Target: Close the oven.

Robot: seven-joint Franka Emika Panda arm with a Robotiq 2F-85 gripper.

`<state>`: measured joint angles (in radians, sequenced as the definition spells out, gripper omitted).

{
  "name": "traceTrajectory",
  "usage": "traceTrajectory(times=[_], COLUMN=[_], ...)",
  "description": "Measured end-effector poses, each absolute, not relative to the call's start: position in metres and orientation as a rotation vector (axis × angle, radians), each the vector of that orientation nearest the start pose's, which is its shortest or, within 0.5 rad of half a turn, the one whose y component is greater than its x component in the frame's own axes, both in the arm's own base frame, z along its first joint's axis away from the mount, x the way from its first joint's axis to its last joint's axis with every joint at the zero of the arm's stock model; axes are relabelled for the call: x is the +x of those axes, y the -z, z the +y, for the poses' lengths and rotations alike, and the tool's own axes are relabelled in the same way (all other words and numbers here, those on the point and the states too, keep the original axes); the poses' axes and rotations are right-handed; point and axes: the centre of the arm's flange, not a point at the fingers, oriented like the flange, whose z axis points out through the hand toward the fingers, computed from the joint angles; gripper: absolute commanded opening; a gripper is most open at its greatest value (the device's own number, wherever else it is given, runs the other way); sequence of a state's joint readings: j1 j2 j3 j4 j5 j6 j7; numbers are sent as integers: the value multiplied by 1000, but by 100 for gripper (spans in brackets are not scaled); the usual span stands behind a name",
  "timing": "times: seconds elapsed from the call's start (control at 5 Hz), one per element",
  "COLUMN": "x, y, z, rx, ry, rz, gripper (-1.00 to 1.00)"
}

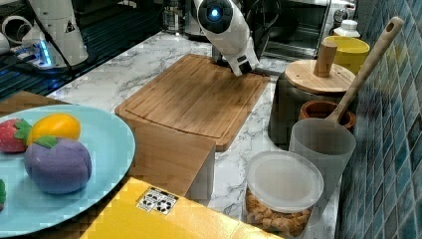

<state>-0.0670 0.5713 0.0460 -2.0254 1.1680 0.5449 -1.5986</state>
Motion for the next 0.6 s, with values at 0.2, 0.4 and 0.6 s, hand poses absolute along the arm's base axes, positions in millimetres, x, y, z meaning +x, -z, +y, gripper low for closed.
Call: traceTrajectory(times=[0.2, 0.4, 0.6], x=[562, 559, 560], y=[-151, -155, -168], z=[31, 34, 39], rx=[-2214, -2243, -2295], ry=[-49, -26, -13], rz=[122, 126, 103], gripper=[-100, -100, -100])
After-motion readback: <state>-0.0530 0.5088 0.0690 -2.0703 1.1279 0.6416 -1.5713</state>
